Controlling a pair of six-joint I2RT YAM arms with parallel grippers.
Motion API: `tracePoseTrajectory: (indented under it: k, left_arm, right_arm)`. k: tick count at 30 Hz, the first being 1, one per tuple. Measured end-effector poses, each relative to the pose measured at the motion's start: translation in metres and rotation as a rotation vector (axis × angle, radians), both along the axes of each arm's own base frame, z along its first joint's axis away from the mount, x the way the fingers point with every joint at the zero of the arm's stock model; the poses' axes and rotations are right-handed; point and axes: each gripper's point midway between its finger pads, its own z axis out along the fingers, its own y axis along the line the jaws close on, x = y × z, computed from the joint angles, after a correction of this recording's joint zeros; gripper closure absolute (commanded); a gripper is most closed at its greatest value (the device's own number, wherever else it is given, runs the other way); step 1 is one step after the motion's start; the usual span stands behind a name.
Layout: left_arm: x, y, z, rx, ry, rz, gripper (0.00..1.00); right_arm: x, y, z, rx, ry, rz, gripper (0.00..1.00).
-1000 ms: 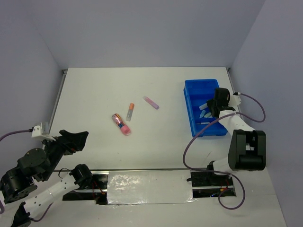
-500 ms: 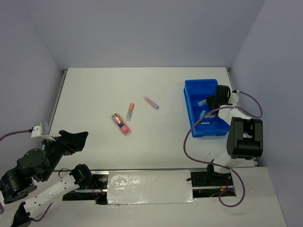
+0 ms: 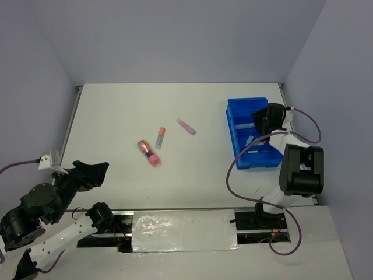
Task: Sort the stationery into containers
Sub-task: Place the pen in the storage box, then pick up the pen from the center of the board.
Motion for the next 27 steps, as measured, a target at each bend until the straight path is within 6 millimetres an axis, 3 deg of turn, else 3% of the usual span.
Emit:
tracePoseTrajectory:
  k: [6,10,13,17,20,22,24,27]
  left_arm:
    - [-0.001,0.000,0.000,-0.004,-0.004,-0.002,0.01]
    - [-0.001,0.001,0.001,-0.007,-0.006,-0.003,0.01]
    - [-0.001,0.001,0.001,-0.007,-0.006,-0.003,0.01]
    - [-0.001,0.001,0.001,-0.007,-0.005,-0.004,0.01]
    - [-0.001,0.000,0.000,-0.006,-0.004,-0.004,0.01]
    - [0.000,-0.001,0.000,-0.001,0.000,-0.005,0.01]
    - [0.001,-0.002,-0.001,0.008,0.007,-0.006,0.01]
    - [0.002,-0.004,-0.002,0.018,0.015,-0.009,0.01]
  right_arm:
    - [0.000,0.011,0.014,-0.015,-0.030,0.086,0.39]
    - [0.000,0.047,0.041,-0.057,-0.115,0.290,0.35]
    - [-0.007,0.099,0.071,-0.183,-0.203,0.490,0.32]
    - [-0.016,0.221,0.131,-0.376,-0.344,0.856,0.31]
    - [0.001,0.293,0.150,-0.502,-0.364,1.081,0.29]
    - [0.017,0.317,0.136,-0.584,-0.332,1.163,0.29]
    - [0.024,0.329,0.094,-0.662,-0.216,1.243,0.29]
    - [0.021,0.332,0.022,-0.755,-0.008,1.343,0.29]
